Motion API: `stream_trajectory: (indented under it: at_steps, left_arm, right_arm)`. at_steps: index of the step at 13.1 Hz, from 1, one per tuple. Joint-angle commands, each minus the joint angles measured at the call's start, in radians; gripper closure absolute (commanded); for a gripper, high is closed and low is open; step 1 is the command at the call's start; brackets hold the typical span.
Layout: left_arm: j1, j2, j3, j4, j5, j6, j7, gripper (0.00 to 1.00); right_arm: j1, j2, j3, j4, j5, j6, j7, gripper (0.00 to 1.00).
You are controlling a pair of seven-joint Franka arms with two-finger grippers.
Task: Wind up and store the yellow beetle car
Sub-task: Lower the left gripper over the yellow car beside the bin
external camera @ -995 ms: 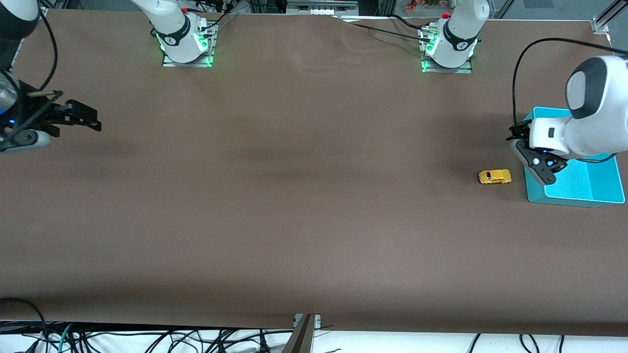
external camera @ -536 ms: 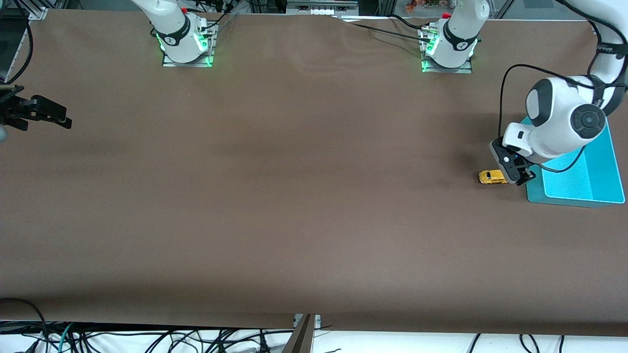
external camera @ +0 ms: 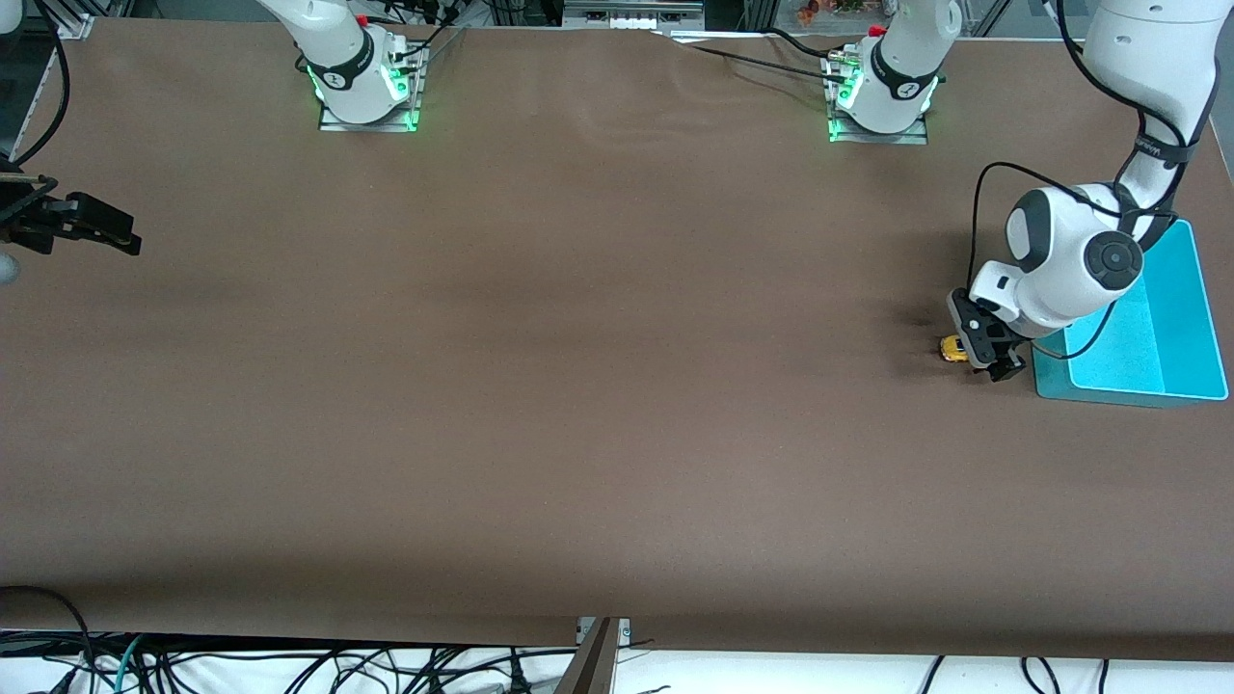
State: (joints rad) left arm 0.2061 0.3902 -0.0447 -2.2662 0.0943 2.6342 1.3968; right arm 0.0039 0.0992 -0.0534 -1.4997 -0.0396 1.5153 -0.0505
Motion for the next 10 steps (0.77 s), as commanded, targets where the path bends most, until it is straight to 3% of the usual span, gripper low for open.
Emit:
stream_trajectory:
  at_steps: [1,2,3,5,8,10]
  left_arm:
    - [0.036,0.033,-0.009,0.007,0.022,0.024,0.018,0.01]
    - [0.035,0.032,-0.009,0.01,0.022,0.024,0.024,0.09]
    - [0.035,0.027,-0.009,0.01,0.028,0.024,0.06,0.34]
    - [0.036,0.016,-0.009,0.013,0.028,0.023,0.103,0.58]
    - [0.035,0.013,-0.012,0.017,0.028,0.013,0.111,0.77]
    - [0.029,-0.031,-0.02,0.025,0.028,-0.043,0.111,0.79]
  right_arm:
    - [0.004,0.0,0.006,-0.013,-0.016,-0.003,0.027,0.0]
    - [0.005,0.007,0.006,-0.004,-0.016,-0.004,0.026,0.0]
    - [0.005,0.008,0.004,-0.004,-0.014,-0.003,0.026,0.0]
    - [0.004,0.011,0.004,-0.004,-0.013,-0.001,0.024,0.0]
    - [0.004,0.022,0.003,-0.001,-0.01,0.002,0.021,0.0]
    - [0.005,0.022,0.004,0.0,-0.01,-0.003,0.023,0.0]
